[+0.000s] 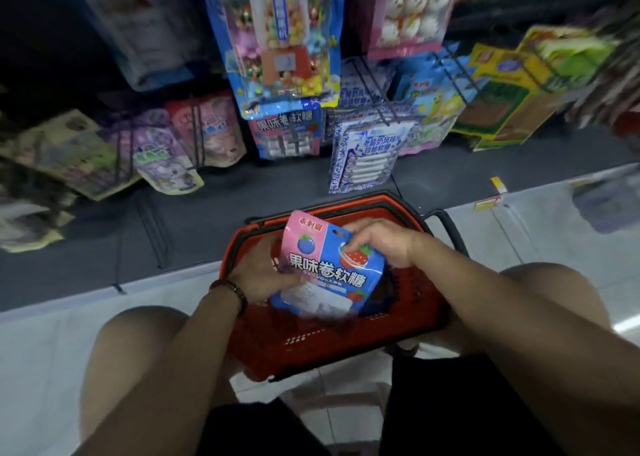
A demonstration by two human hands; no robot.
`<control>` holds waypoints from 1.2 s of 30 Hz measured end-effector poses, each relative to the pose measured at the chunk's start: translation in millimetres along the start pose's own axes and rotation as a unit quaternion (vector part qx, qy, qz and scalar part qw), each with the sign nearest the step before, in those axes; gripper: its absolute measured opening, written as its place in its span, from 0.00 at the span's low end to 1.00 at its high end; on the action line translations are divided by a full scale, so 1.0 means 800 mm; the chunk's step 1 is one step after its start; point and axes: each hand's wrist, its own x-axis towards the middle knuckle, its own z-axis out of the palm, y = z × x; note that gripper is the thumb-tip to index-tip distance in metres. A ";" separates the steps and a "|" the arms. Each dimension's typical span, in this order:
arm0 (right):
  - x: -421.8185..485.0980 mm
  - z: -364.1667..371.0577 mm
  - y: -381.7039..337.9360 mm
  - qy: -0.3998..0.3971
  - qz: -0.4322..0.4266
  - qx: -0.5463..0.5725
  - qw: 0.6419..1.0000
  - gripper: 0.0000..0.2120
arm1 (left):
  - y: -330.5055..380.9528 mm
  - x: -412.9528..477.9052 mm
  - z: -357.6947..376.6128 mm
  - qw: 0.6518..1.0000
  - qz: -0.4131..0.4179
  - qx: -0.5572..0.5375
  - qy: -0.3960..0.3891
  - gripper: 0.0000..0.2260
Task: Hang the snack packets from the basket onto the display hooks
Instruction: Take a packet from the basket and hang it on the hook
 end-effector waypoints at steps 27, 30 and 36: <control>-0.133 0.089 -0.028 0.197 -0.293 0.156 0.922 0.11 | 0.119 -0.131 0.055 0.935 0.152 0.046 0.317 0.40; -0.124 0.109 -0.026 0.186 -0.335 0.092 0.919 0.12 | 0.130 -0.123 0.078 0.958 0.126 -0.040 0.255 0.41; -0.126 0.122 -0.018 0.133 -0.346 0.009 0.929 0.11 | 0.126 -0.107 0.049 0.924 0.146 -0.263 0.235 0.18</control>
